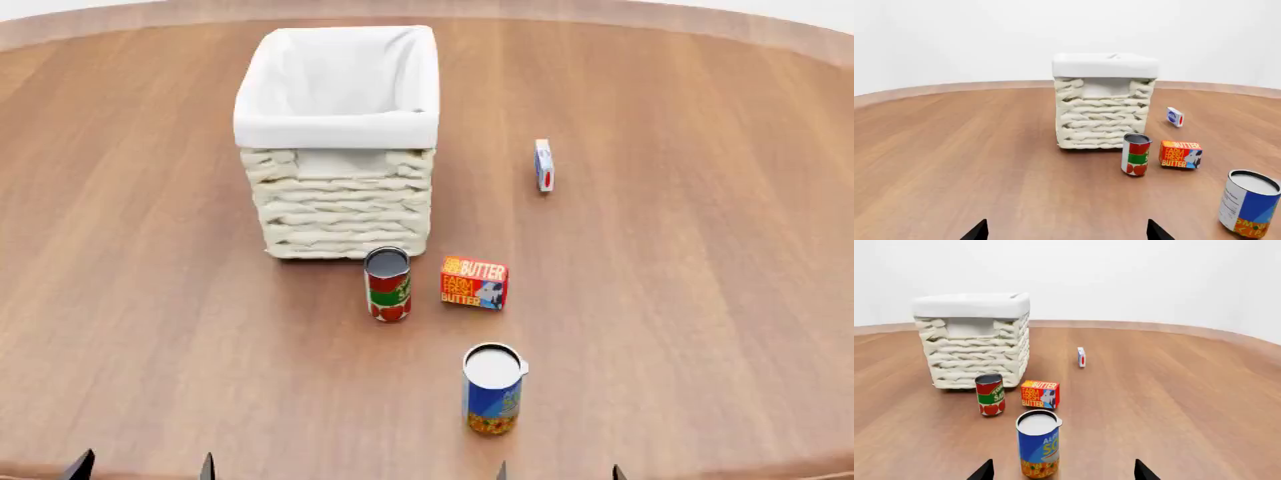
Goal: Pick up the alphabet soup and put it in the basket.
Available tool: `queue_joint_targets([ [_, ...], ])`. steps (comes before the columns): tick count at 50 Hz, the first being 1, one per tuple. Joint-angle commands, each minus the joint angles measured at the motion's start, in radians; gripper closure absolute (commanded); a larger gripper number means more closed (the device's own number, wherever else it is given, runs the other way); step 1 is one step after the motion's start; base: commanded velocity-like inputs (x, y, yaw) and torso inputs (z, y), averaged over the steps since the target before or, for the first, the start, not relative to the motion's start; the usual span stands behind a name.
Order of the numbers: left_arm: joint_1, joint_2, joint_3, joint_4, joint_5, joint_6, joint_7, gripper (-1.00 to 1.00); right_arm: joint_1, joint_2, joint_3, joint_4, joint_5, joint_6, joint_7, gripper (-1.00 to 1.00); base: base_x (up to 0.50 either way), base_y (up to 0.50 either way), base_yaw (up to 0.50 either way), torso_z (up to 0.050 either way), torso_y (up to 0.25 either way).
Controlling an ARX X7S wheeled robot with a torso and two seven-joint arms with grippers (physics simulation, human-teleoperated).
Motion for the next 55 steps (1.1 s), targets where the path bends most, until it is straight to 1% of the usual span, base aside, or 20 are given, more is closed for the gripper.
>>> queue_joint_targets([
  [1,0.003,-0.032,0.037,0.017,-0.032,-0.013,-0.038,-1.0,-0.001,0.027,-0.033,-0.011,0.027,0.009,0.034,-1.0,0.0,0.0,0.0,0.0,0.0],
  [11,0.086,-0.064,0.07,0.266,0.007,-0.068,-0.093,-1.0,-0.082,0.058,-0.074,-0.258,0.034,0.048,0.065,-1.0,0.0,0.0,0.0,0.0,0.0],
  [12,0.102,-0.066,0.07,0.315,0.009,-0.088,-0.099,-1.0,-0.091,0.061,-0.073,-0.304,0.046,0.068,0.064,-1.0,0.0,0.0,0.0,0.0,0.0],
  [13,0.11,-0.068,0.071,0.334,0.005,-0.073,-0.1,-1.0,-0.093,0.064,-0.075,-0.34,0.048,0.094,0.067,-1.0,0.0,0.0,0.0,0.0,0.0],
  [15,0.126,-0.072,0.073,0.39,0.003,-0.092,-0.105,-1.0,-0.111,0.069,-0.079,-0.354,0.055,0.063,0.065,-1.0,0.0,0.0,0.0,0.0,0.0],
  [16,0.144,-0.075,0.079,0.437,0.018,-0.102,-0.114,-1.0,-0.129,0.072,-0.083,-0.4,0.052,0.066,0.069,-1.0,0.0,0.0,0.0,0.0,0.0],
  [17,0.144,-0.077,0.08,0.438,0.017,-0.104,-0.116,-1.0,-0.135,0.074,-0.085,-0.418,0.051,0.067,0.073,-1.0,0.0,0.0,0.0,0.0,0.0],
  [22,0.199,-0.088,0.091,0.581,0.032,-0.126,-0.132,-1.0,-0.172,0.09,-0.097,-0.535,0.055,0.101,0.081,-1.0,0.0,0.0,0.0,0.0,0.0],
  [28,0.246,-0.098,0.108,0.685,0.043,-0.145,-0.144,-1.0,-0.2,0.101,-0.107,-0.609,0.053,0.106,0.093,-1.0,0.0,0.0,0.0,0.0,0.0],
  [34,0.256,-0.109,0.121,0.707,0.048,-0.143,-0.152,-1.0,-0.206,0.111,-0.117,-0.618,0.053,0.104,0.103,-1.0,0.0,0.0,0.0,0.0,0.0],
  [37,0.255,-0.114,0.122,0.716,0.042,-0.151,-0.156,-1.0,-0.2,0.114,-0.122,-0.628,0.056,0.13,0.109,-1.0,0.0,0.0,0.0,0.0,0.0],
  [39,0.257,-0.117,0.124,0.722,0.039,-0.151,-0.158,-1.0,-0.198,0.117,-0.118,-0.632,0.084,0.134,0.103,-1.0,0.0,0.0,0.0,0.0,0.0],
  [55,0.256,-0.135,0.138,0.722,0.034,-0.155,-0.185,-1.0,-0.194,0.136,-0.134,-0.648,0.082,0.15,0.133,-1.0,0.49,0.0,0.0,0.0,0.0],
])
